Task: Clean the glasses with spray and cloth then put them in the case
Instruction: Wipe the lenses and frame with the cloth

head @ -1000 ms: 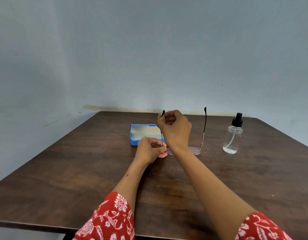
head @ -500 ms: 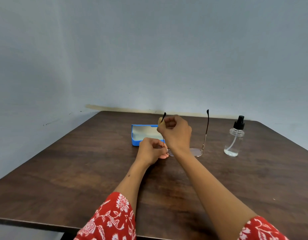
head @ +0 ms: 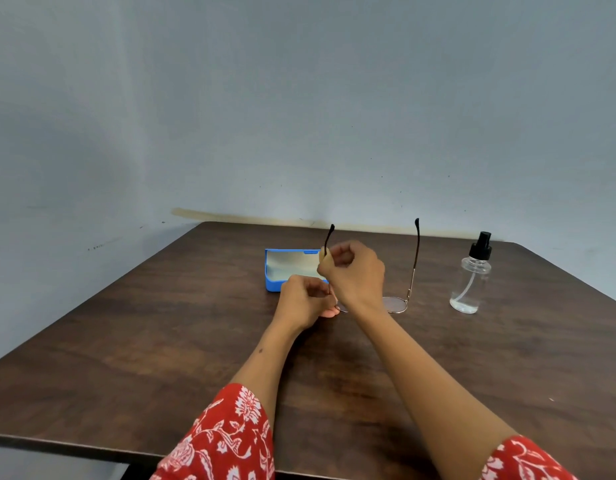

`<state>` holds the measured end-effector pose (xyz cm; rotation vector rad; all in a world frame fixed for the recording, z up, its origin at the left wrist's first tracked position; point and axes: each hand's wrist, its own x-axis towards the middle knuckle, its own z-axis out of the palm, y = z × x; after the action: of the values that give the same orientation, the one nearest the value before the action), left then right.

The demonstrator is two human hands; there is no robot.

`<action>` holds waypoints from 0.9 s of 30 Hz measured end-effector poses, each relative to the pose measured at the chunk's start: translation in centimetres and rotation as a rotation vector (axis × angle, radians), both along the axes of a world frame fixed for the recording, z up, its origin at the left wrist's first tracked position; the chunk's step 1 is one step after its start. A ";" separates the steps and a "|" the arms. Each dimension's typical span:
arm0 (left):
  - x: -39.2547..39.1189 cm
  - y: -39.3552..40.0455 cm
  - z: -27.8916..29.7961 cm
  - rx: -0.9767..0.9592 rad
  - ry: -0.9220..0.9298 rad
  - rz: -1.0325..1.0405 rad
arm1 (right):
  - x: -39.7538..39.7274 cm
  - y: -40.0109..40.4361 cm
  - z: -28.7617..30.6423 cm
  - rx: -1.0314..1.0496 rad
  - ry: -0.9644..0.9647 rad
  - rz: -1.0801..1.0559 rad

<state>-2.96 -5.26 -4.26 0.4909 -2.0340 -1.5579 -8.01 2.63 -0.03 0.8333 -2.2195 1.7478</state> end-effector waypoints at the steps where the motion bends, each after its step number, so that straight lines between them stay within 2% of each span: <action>1: 0.0 0.0 0.0 -0.012 -0.008 0.001 | -0.1 0.1 -0.4 0.047 -0.026 -0.011; 4: -0.1 -0.1 -0.1 -0.007 0.010 0.002 | -0.3 0.2 0.0 0.045 -0.010 -0.022; 9: -0.4 -0.2 -0.3 0.011 0.005 0.012 | 0.3 0.1 2.3 -0.222 0.080 0.022; 11: -0.4 -0.2 -0.3 0.010 0.013 0.008 | 0.3 0.0 1.9 -0.193 0.073 0.022; 16: -0.2 -0.2 -0.2 -0.009 0.023 -0.006 | -0.1 0.1 0.0 0.034 -0.014 0.000; 23: -0.4 -0.3 -0.4 0.032 0.016 -0.003 | 0.0 0.0 2.4 -0.222 0.079 0.012; 27: -0.2 -0.2 -0.2 0.016 0.016 -0.008 | -0.2 -0.1 0.5 -0.076 0.041 -0.001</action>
<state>-3.18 -5.48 -4.49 0.4753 -2.0162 -1.5787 -8.16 2.54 0.44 0.8430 -2.1133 1.7861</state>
